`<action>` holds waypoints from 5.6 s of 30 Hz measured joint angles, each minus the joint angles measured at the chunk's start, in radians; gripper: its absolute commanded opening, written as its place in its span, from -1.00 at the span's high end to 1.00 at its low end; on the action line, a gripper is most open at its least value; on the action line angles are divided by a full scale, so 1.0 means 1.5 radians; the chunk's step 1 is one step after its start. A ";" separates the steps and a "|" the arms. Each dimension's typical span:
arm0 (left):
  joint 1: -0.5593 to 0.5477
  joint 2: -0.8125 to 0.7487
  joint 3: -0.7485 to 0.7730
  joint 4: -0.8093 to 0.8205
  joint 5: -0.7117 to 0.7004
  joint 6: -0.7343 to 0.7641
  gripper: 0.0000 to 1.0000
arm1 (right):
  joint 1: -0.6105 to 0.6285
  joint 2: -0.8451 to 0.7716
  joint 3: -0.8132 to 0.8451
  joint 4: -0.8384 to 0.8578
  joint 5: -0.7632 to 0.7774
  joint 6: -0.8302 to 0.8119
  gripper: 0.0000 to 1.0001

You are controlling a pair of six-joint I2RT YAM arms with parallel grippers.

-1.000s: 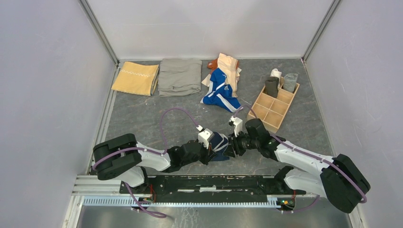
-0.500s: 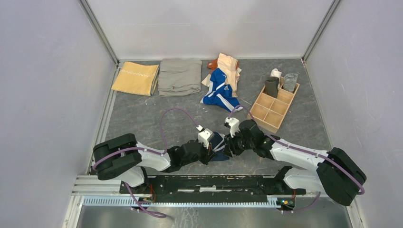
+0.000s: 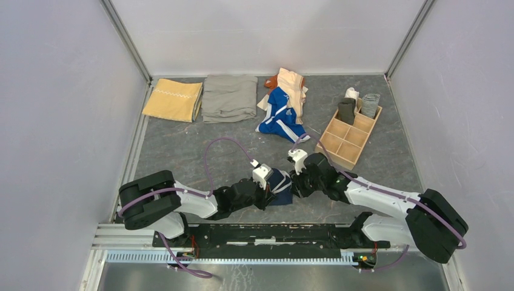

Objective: Roll the underwear
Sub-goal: Roll the underwear to the center of the board.

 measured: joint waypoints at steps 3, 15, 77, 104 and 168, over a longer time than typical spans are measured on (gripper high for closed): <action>0.000 0.000 0.000 0.000 0.000 0.000 0.96 | 0.000 -0.021 0.001 -0.014 0.015 -0.007 0.36; 0.000 0.000 0.000 0.000 0.000 0.000 0.96 | 0.009 -0.054 0.003 0.027 -0.100 -0.005 0.08; 0.025 -0.021 -0.005 -0.036 0.031 -0.038 0.96 | 0.322 -0.261 -0.104 0.122 0.092 -0.586 -0.07; 0.033 -0.013 0.000 -0.036 0.052 -0.038 0.96 | 0.409 -0.029 -0.124 0.173 0.302 -0.757 -0.14; 0.055 -0.614 -0.079 -0.511 -0.157 -0.105 0.96 | 0.143 0.245 0.076 0.177 -0.312 -0.169 1.00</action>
